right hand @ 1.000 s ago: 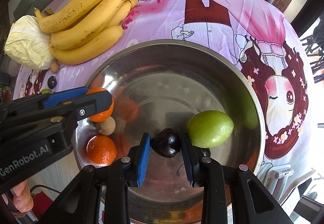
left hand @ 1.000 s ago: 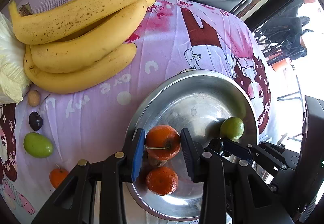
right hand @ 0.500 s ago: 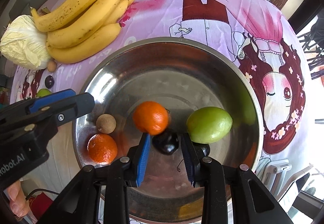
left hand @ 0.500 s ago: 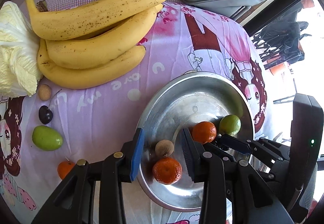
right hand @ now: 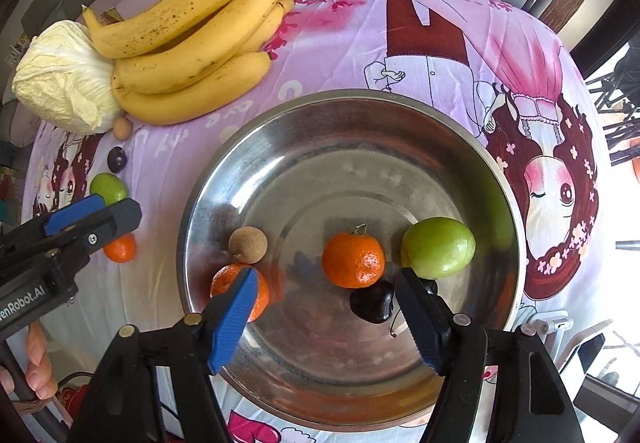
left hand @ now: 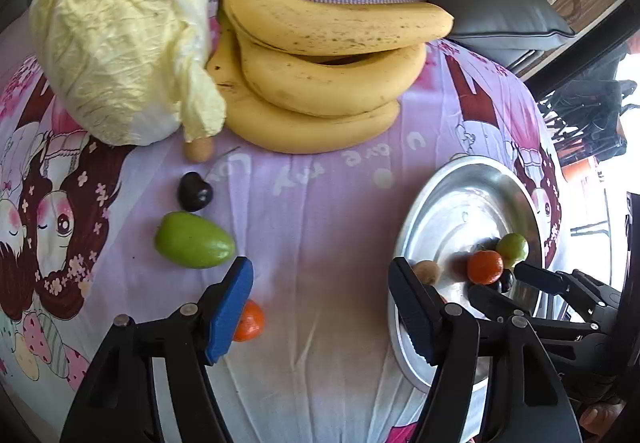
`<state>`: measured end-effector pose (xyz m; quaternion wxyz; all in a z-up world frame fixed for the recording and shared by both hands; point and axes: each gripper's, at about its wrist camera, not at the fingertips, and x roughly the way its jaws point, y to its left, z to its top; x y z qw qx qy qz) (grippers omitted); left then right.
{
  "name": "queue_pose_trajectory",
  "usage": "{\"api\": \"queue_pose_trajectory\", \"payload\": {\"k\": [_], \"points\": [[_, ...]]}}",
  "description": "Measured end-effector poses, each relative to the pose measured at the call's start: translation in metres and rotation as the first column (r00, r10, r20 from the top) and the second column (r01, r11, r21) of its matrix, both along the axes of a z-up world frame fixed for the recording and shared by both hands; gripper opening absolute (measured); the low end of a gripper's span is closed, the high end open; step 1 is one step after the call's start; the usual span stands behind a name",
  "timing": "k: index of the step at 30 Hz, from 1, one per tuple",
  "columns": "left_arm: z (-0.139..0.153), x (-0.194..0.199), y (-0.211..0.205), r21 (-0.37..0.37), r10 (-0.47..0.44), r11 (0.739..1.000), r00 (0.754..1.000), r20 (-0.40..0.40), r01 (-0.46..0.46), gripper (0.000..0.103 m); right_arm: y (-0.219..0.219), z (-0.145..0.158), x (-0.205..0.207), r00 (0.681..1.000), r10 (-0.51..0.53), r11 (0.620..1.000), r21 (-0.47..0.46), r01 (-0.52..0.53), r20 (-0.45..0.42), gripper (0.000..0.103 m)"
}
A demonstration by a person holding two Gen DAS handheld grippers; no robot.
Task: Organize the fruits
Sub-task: 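Release the tangerine into the bowl with the left tool while the right releases the cherry, then withdraw both open tools away from the steel bowl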
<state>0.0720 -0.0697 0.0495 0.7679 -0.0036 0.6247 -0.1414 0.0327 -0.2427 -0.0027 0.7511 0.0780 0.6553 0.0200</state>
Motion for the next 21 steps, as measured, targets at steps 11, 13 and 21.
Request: {"api": "queue_pose_trajectory", "payload": {"k": [11,13,21], "points": [[-0.007,0.000,0.043,0.042,0.077,0.996,0.997,0.027,-0.078,0.079,0.022,-0.004,0.005,1.000,0.001,1.000,0.002,-0.001,0.005,0.103],[-0.009,0.000,0.046,0.049,0.077,0.996,0.997,0.028,-0.078,0.080,0.023,-0.004,0.006,1.000,-0.001,1.000,0.000,0.001,0.007,0.103],[-0.015,-0.004,0.049,0.073,0.080,0.994,0.996,0.047,-0.084,0.095,0.017,-0.002,0.001,1.000,0.006,1.000,-0.017,-0.006,0.001,0.103]]}}
